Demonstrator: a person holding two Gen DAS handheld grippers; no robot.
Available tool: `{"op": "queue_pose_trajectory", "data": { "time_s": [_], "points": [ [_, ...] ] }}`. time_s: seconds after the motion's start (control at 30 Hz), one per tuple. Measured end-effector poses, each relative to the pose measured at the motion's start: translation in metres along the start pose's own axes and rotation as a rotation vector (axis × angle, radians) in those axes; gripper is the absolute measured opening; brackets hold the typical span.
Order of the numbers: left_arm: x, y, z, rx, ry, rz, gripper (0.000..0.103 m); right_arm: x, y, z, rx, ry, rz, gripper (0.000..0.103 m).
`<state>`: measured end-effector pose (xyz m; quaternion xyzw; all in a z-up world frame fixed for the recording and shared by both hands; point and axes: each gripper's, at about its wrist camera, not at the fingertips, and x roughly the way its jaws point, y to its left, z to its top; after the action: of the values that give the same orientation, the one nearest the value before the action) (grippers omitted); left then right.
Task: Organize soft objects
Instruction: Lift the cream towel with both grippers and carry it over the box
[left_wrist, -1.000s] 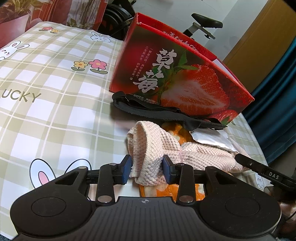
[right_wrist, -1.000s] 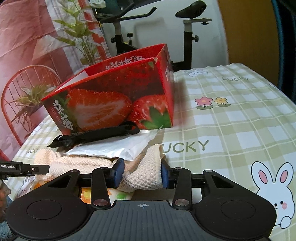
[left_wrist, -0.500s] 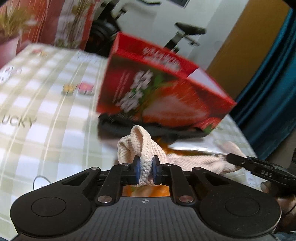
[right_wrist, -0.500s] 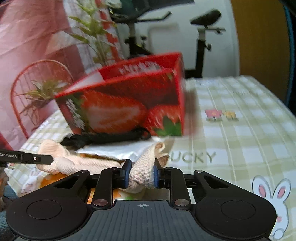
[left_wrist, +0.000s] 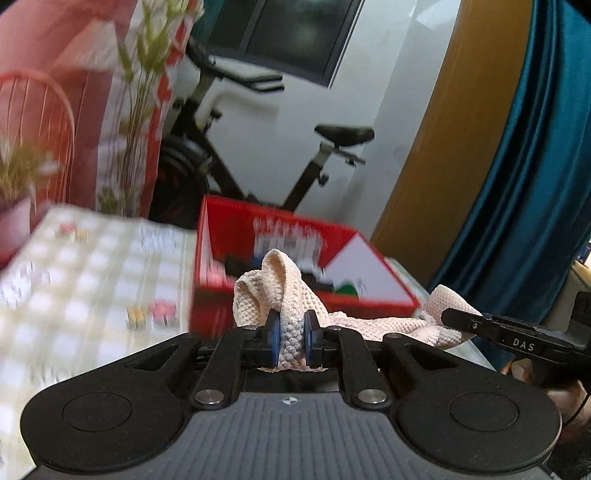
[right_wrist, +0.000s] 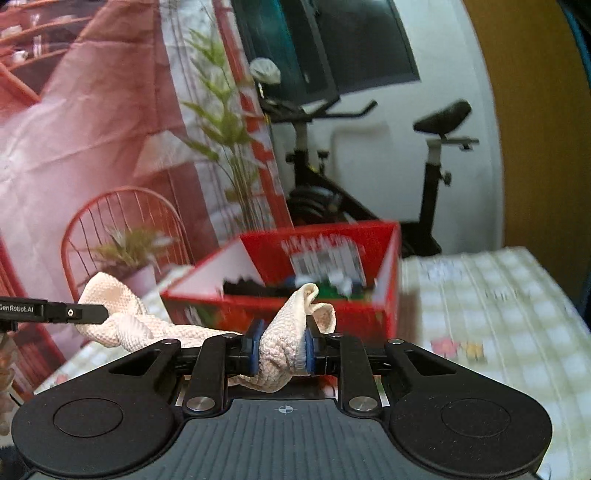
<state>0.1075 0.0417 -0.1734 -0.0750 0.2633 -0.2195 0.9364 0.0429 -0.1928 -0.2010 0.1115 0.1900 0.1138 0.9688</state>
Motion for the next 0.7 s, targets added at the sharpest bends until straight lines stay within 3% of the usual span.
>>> {"op": "queue_pose_trajectory", "data": {
  "time_s": [0.17,0.33,0.5,0.7],
  "points": [
    [0.035,0.0,0.041,0.057,-0.008,0.042,0.013,0.035,-0.005,0.046,-0.072,-0.022,-0.02,0.02],
    [0.095,0.015,0.068,-0.006,0.095,0.029,0.012,0.086,-0.005,0.076,-0.15,0.013,-0.035,0.02],
    [0.133,0.012,0.077,0.013,0.119,0.051,0.012,0.135,0.007,0.088,-0.28,0.048,-0.063,0.02],
    [0.157,0.015,0.076,0.04,0.115,0.08,0.012,0.174,-0.001,0.091,-0.312,0.064,-0.124,0.02]
  ]
}}
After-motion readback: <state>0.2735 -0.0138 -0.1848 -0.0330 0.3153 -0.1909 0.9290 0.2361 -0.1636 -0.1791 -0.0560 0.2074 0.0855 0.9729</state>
